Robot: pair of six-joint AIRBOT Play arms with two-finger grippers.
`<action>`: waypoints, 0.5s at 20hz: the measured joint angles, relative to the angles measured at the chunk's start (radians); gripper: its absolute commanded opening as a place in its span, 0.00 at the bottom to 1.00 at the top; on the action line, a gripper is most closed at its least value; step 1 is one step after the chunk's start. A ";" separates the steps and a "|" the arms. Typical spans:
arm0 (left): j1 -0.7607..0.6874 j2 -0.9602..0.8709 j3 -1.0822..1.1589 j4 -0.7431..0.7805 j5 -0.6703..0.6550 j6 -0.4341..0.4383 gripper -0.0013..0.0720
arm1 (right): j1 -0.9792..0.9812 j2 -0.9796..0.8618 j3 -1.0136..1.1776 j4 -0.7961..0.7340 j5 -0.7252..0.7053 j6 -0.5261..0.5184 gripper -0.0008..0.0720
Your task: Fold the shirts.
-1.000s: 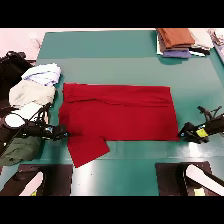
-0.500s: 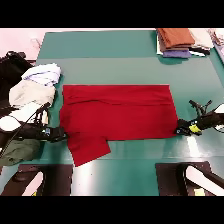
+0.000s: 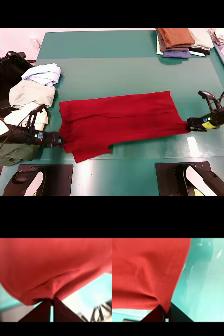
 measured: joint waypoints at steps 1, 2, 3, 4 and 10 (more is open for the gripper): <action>0.000 -0.038 0.023 0.001 0.044 0.014 0.05 | 0.023 -0.035 0.035 -0.001 -0.014 0.005 0.03; 0.000 -0.087 0.054 0.002 0.090 0.030 0.05 | 0.044 -0.072 0.071 -0.003 -0.026 0.013 0.03; 0.000 -0.142 0.088 0.002 0.134 0.044 0.05 | 0.067 -0.117 0.115 -0.004 -0.037 0.022 0.03; 0.000 -0.204 0.131 0.002 0.180 0.058 0.05 | 0.087 -0.163 0.158 -0.005 -0.047 0.029 0.03; 0.000 -0.550 0.390 0.005 0.333 0.106 0.07 | 0.153 -0.410 0.406 0.045 -0.066 0.055 0.17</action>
